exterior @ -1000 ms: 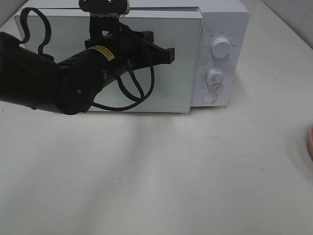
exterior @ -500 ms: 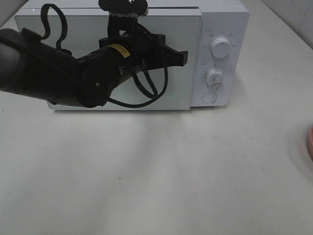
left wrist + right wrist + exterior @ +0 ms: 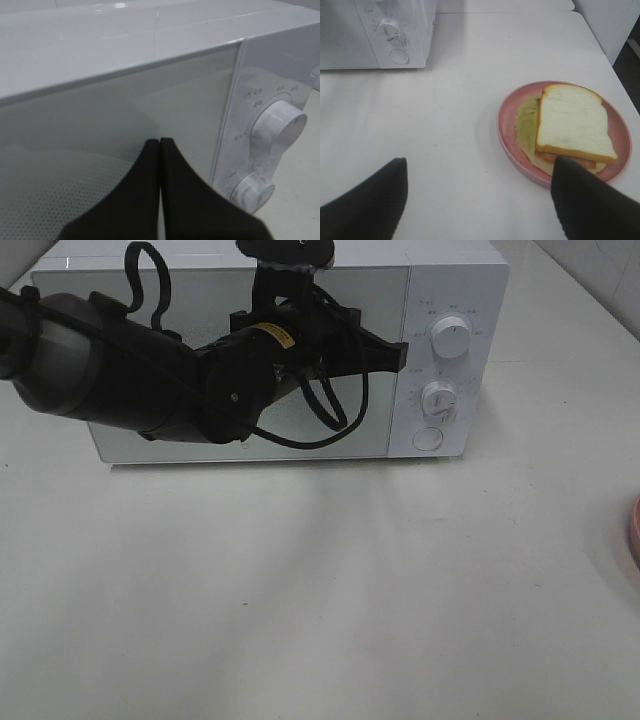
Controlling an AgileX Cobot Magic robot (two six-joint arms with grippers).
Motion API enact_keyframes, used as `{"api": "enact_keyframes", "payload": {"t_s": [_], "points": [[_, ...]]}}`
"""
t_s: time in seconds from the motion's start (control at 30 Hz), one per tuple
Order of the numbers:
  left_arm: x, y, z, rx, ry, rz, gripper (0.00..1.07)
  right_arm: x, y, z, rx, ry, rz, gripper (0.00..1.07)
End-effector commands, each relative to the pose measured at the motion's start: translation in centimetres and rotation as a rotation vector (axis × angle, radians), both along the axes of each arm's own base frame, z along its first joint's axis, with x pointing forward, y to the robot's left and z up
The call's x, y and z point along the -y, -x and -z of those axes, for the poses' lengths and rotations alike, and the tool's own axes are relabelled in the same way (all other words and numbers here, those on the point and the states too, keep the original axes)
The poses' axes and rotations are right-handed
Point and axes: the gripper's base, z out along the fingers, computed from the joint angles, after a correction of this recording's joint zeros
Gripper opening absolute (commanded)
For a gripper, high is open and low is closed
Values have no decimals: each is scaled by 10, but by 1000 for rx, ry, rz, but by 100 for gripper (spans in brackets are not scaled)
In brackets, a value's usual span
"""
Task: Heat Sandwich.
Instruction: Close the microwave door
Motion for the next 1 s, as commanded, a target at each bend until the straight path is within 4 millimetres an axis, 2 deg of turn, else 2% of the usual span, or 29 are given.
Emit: {"api": "enact_keyframes", "payload": {"t_s": [0.03, 0.43, 0.8, 1.0], "points": [[-14, -18, -12, 57, 83, -117, 0, 0, 4, 0, 29, -1, 3, 76], [-12, -16, -9, 30, 76, -105, 0, 0, 4, 0, 29, -1, 3, 76], [-12, -13, -22, 16, 76, -79, 0, 0, 4, 0, 29, -1, 3, 76], [-11, -9, -22, -31, 55, -52, 0, 0, 4, 0, 29, -1, 3, 76]]}}
